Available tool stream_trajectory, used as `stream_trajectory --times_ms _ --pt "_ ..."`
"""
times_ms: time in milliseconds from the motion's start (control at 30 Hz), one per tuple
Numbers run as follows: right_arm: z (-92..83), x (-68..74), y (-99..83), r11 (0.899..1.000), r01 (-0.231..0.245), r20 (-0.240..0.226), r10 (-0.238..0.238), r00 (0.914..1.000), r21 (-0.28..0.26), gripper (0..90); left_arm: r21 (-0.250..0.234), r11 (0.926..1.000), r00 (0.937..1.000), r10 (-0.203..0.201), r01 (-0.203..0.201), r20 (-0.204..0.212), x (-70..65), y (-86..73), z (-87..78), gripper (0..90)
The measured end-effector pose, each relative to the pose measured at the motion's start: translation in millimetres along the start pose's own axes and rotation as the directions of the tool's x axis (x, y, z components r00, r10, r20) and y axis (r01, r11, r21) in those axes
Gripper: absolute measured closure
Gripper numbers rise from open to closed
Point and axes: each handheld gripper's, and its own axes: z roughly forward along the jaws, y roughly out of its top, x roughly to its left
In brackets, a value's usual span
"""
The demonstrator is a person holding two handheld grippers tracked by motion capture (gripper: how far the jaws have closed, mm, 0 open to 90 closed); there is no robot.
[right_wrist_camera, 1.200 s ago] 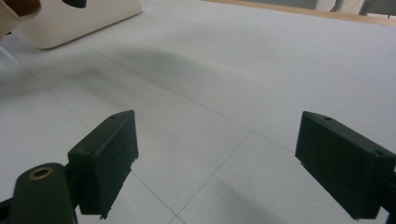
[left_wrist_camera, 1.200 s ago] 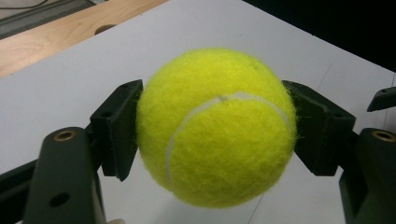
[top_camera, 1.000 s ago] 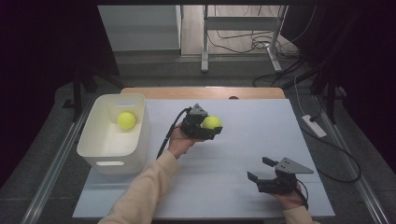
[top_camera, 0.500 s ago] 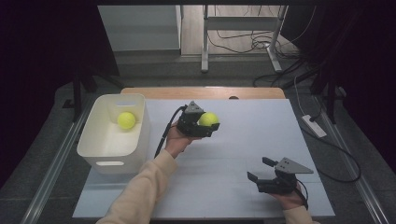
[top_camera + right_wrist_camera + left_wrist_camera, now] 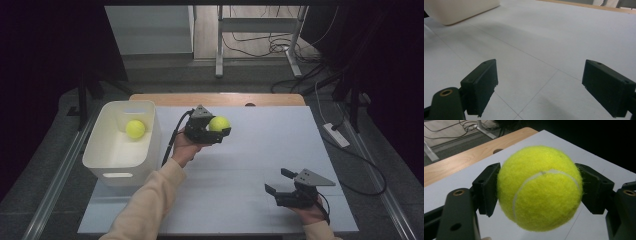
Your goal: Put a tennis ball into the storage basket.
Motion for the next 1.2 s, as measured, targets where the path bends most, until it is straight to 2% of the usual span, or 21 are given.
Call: stream_trajectory --times_ms 833,1200 --pt "0.2 -0.1 -0.3 1.000 0.000 0.004 0.000 1.0000 0.005 13.2 -0.045 0.9989 0.9997 -0.013 0.012 -0.022 7.5 7.0 -20.0 27.0" --pt "0.4 0.1 -0.4 1.000 0.003 0.005 -0.003 1.0000 0.006 13.3 -0.062 0.9980 0.9989 -0.014 0.012 -0.044 13.6 10.5 -32.0 27.0"
